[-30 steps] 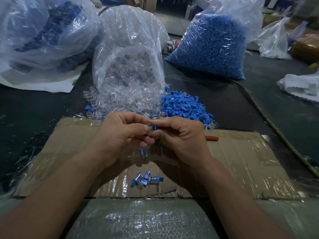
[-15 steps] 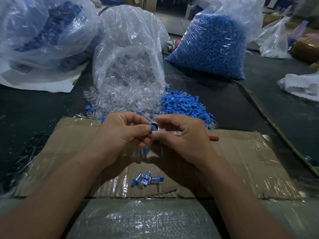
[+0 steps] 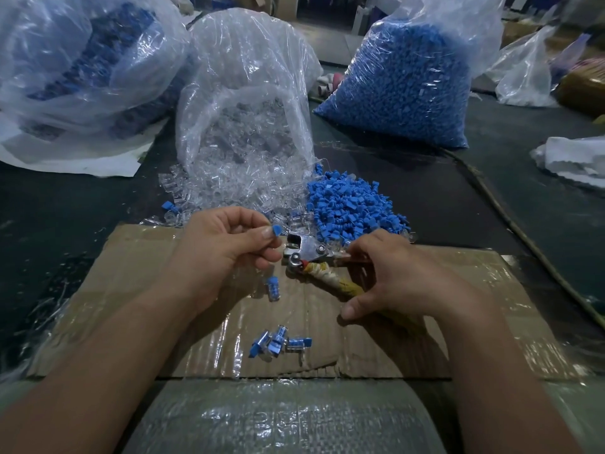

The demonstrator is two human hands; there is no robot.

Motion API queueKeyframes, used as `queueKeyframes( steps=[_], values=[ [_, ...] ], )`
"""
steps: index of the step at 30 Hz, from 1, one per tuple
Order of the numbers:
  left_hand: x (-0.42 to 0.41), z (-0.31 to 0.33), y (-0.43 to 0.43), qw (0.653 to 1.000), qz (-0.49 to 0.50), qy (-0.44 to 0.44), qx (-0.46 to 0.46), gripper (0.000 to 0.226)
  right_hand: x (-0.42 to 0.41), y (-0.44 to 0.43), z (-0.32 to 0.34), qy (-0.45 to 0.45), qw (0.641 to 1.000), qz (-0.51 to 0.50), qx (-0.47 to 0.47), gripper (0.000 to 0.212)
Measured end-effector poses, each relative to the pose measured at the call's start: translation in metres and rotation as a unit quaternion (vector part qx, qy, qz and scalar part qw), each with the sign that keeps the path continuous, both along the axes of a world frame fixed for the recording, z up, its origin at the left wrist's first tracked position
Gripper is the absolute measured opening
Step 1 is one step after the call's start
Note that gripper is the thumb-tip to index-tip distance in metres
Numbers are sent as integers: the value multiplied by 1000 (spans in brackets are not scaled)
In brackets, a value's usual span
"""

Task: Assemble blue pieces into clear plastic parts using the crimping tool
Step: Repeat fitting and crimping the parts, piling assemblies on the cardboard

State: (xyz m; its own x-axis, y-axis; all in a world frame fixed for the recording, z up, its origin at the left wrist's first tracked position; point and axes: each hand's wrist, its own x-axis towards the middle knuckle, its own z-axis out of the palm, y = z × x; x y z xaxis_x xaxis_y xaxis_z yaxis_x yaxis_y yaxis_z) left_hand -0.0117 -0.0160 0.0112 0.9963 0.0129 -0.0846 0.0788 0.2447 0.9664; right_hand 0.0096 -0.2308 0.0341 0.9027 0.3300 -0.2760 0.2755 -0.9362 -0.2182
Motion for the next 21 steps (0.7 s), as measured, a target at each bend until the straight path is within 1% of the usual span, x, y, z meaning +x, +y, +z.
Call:
queueKeyframes(
  steps=[1,3,6,11,14,16,18,21],
  values=[
    [0,1,-1,1000,-1,0,-1,14,0,1,0,-2,1000,-2,0,83],
    [-2,2,-1,1000,-3,0,-4,14,-1,3,0,-5,1000,-10,7,73],
    [-2,3,-1,1000,-5,2,-4,16,-1,5,2,-17,999,-21,20,55],
    [0,-1,2,1000,2,5,3,19,-2,12,-3,-70,997,-29,10,18],
    [2,-3,2,1000,7,1,3,17,0,13,-7,-88,996,-33,9,15],
    [2,-3,2,1000,12,-6,-1,16,0,13,-8,-113,993,-25,27,16],
    [3,-3,2,1000,20,-10,-9,17,-1,12,-7,-150,987,-14,55,16],
    [3,-3,1,999,29,-17,-24,17,-4,15,-3,-175,976,-28,129,19]
  ],
)
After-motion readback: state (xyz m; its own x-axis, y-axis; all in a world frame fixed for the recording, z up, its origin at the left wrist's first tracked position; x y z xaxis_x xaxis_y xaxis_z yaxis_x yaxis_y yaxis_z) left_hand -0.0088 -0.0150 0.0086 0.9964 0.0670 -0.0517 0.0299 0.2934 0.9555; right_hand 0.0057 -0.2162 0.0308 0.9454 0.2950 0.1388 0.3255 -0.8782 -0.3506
